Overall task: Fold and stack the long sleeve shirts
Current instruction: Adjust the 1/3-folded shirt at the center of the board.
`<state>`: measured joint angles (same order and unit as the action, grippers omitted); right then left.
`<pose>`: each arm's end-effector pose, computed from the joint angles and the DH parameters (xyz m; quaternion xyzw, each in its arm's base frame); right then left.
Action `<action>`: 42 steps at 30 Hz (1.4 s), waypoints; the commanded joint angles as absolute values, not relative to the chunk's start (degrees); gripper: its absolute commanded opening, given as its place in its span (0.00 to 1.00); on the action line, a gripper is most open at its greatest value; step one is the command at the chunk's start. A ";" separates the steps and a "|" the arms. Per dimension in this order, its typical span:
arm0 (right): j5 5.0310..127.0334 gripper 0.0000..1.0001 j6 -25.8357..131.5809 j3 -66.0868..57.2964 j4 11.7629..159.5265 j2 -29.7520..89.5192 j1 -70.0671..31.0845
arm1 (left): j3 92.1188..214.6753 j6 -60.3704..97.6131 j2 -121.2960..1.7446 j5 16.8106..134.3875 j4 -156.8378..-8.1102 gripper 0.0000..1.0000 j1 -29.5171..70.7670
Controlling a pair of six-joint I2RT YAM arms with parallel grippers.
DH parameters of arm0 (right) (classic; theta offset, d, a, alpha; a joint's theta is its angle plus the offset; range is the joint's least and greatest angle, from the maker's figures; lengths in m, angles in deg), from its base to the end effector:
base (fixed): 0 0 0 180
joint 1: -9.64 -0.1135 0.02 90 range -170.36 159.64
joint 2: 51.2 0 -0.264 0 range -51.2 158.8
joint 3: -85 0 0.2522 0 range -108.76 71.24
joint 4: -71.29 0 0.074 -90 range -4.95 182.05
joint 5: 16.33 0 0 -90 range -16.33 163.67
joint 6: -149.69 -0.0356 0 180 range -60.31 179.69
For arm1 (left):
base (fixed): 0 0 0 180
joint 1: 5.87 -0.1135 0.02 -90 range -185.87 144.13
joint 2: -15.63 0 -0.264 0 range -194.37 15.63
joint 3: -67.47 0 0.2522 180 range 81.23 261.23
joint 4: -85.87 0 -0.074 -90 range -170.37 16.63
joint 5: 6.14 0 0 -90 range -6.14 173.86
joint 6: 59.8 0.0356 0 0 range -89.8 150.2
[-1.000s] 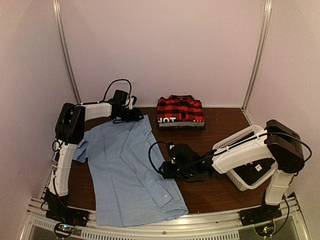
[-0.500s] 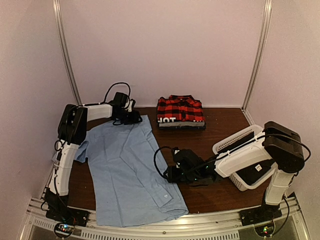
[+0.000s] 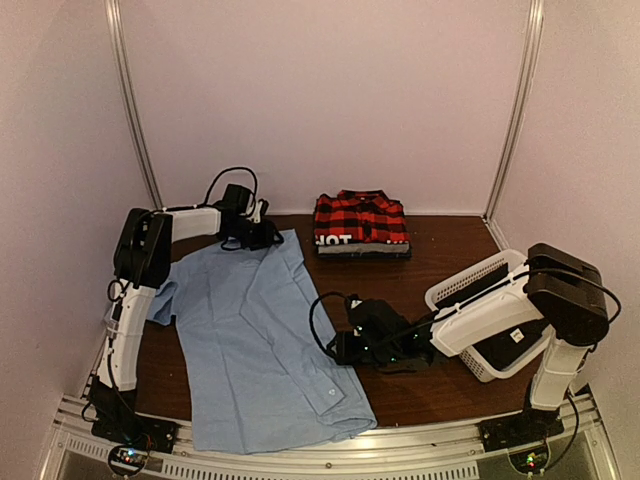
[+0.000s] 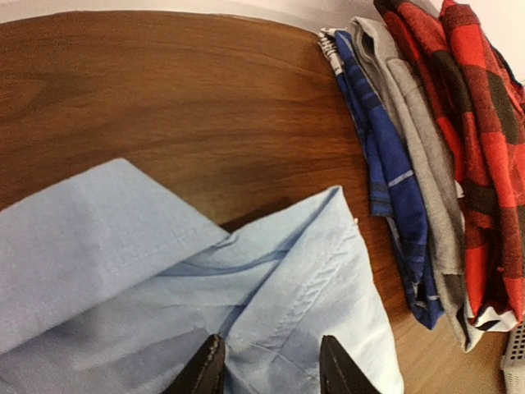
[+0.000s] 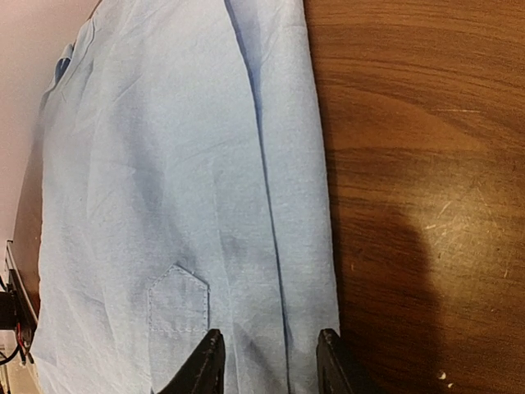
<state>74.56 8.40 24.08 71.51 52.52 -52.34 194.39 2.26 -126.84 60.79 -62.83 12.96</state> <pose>0.1639 0.3068 0.1238 -0.0823 0.9134 0.3290 0.2252 0.5117 -0.1892 0.1288 0.0009 0.9141 -0.3137 0.2569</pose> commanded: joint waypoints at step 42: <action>71.57 0.38 5.12 26.86 70.41 55.74 -52.33 | 189.64 -1.56 -122.27 59.97 -71.85 0.32 10.12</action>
<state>73.38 5.47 25.85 66.44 53.27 -52.34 186.20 -4.23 -121.53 59.63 -72.82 10.46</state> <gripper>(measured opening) 0.383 0.275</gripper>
